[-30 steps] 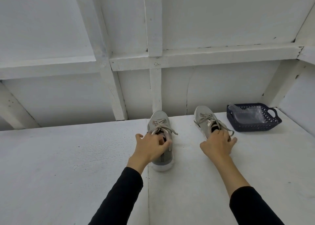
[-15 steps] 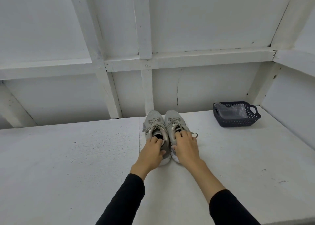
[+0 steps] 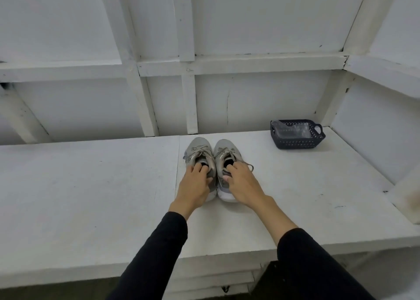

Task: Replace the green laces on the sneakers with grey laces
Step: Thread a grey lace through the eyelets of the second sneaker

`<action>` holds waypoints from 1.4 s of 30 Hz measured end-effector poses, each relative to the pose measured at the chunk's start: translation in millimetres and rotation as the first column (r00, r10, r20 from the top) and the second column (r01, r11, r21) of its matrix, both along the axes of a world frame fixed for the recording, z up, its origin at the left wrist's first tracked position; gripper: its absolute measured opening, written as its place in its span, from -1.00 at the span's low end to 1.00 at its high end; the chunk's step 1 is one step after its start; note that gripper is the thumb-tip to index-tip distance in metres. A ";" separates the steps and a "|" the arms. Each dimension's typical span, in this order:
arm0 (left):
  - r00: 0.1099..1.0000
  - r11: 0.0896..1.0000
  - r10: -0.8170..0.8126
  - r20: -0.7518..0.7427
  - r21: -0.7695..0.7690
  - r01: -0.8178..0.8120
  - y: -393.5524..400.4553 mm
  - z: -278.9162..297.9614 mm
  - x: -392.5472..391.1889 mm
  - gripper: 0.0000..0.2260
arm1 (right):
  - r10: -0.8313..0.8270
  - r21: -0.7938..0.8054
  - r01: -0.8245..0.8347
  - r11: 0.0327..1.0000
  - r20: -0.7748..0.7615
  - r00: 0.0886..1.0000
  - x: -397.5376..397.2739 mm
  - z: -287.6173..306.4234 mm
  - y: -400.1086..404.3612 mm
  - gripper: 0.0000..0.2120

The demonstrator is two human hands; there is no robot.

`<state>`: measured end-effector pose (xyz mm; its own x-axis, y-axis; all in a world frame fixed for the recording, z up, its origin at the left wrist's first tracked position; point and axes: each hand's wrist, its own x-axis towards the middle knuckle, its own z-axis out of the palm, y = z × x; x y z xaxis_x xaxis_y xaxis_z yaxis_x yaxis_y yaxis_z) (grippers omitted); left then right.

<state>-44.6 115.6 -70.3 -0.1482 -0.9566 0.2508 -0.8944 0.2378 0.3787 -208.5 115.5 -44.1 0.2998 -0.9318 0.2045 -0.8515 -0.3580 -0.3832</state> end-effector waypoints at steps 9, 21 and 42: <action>0.992 0.999 -0.008 -0.124 -0.044 0.002 158.8 32.2 -36.2 -0.86 | 0.074 0.051 -0.079 0.996 0.091 0.993 -38.4 34.3 152.0 -0.80; 0.945 0.971 -0.240 -0.222 -0.055 0.234 300.5 95.0 -33.8 -0.83 | 0.086 0.070 -0.114 0.991 0.318 0.944 -53.0 84.8 292.8 -0.80; 0.967 0.952 -0.244 -0.077 0.173 0.254 324.5 -149.0 3.4 -0.84 | 0.004 0.244 -0.074 0.967 0.275 0.961 -18.3 -167.5 315.4 -0.86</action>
